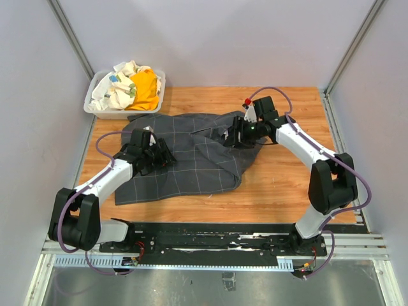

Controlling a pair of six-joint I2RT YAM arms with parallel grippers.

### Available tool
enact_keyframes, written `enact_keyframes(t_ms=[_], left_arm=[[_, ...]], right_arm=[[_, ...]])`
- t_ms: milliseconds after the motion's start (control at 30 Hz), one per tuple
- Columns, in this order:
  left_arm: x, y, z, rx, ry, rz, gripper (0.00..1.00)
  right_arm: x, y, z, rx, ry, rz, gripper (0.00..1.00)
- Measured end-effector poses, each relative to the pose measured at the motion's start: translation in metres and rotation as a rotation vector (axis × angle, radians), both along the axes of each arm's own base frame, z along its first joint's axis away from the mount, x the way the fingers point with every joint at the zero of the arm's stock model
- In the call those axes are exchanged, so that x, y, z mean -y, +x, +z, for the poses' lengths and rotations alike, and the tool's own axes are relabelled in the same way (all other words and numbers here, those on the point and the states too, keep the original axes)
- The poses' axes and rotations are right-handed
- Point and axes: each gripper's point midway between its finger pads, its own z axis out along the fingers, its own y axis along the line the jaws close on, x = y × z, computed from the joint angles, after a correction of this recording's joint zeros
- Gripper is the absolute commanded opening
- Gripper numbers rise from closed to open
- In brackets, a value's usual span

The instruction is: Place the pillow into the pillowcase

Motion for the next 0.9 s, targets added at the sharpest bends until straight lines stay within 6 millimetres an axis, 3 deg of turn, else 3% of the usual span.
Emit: enact_keyframes(t_ms=[167, 233, 300, 367, 467, 533, 633, 667, 900], left_arm=[[0.0, 0.0, 0.0, 0.0, 0.0, 0.0, 0.7], [0.0, 0.0, 0.0, 0.0, 0.0, 0.0, 0.7], [0.0, 0.0, 0.0, 0.0, 0.0, 0.001, 0.7], [0.0, 0.0, 0.0, 0.0, -0.001, 0.001, 0.7], [0.0, 0.0, 0.0, 0.0, -0.001, 0.002, 0.7], [0.0, 0.0, 0.0, 0.0, -0.002, 0.003, 0.7], [0.0, 0.0, 0.0, 0.0, -0.002, 0.003, 0.7], [0.0, 0.0, -0.001, 0.0, -0.002, 0.003, 0.7], [-0.001, -0.001, 0.0, 0.004, -0.007, 0.009, 0.7]], right_arm=[[-0.008, -0.01, -0.011, -0.026, -0.026, 0.052, 0.49], [-0.01, -0.016, -0.013, -0.036, -0.037, 0.07, 0.31], [-0.01, -0.02, -0.014, -0.037, -0.045, 0.083, 0.23], [-0.009, -0.023, -0.015, -0.039, -0.054, 0.086, 0.06], [-0.005, -0.029, -0.014, -0.045, -0.063, 0.088, 0.01], [-0.003, -0.034, -0.013, -0.047, -0.066, 0.089, 0.06], [0.001, -0.043, -0.013, -0.05, -0.069, 0.093, 0.46], [0.002, -0.046, -0.013, -0.053, -0.068, 0.094, 0.51], [-0.002, -0.056, -0.015, -0.056, -0.02, 0.121, 0.56]])
